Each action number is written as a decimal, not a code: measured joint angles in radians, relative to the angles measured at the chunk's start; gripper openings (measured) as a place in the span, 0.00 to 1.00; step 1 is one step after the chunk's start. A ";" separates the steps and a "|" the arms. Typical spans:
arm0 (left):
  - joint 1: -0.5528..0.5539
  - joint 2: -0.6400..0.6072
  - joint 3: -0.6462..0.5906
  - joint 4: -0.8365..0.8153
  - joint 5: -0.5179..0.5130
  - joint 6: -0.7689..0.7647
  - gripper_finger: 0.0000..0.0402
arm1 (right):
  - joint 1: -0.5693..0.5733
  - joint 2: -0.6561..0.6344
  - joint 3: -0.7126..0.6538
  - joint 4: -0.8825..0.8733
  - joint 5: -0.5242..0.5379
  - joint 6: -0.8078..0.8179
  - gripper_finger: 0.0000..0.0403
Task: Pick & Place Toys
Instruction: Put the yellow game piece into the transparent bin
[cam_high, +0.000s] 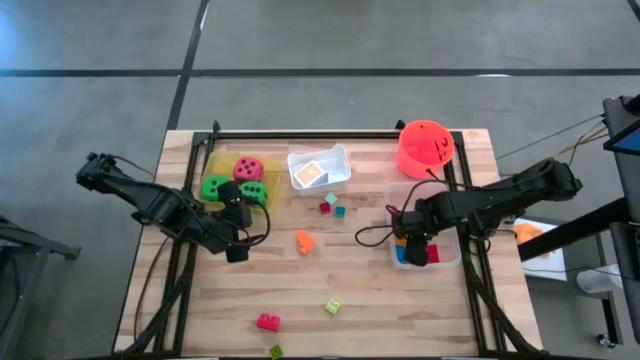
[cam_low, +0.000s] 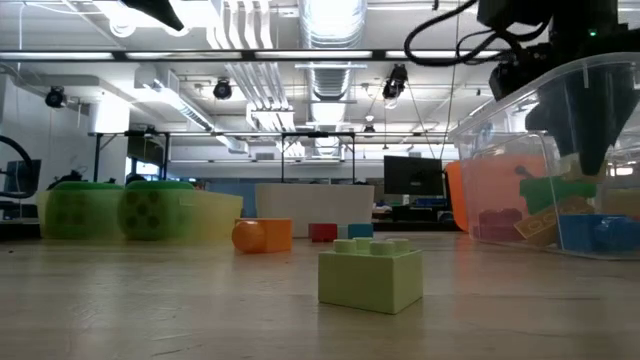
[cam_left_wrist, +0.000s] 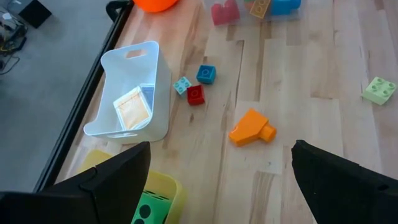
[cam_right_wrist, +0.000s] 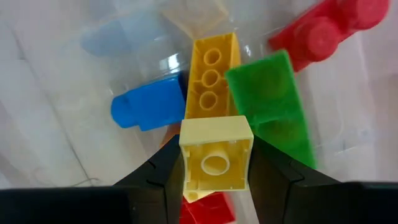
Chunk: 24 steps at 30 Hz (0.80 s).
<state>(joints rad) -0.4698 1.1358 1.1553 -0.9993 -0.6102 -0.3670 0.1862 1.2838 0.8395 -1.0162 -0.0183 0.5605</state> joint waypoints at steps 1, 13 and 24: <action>0.000 0.000 0.000 0.000 0.000 0.000 0.93 | -0.004 0.001 -0.008 0.009 -0.015 -0.004 0.32; 0.000 0.000 0.000 0.000 0.000 0.000 0.93 | -0.063 -0.001 -0.007 0.030 -0.063 -0.073 0.32; 0.000 0.000 -0.017 -0.003 0.000 0.003 0.93 | -0.121 -0.001 -0.028 -0.002 -0.061 -0.109 0.32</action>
<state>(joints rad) -0.4698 1.1358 1.1379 -1.0026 -0.6106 -0.3641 0.0652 1.2825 0.8117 -1.0177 -0.0790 0.4511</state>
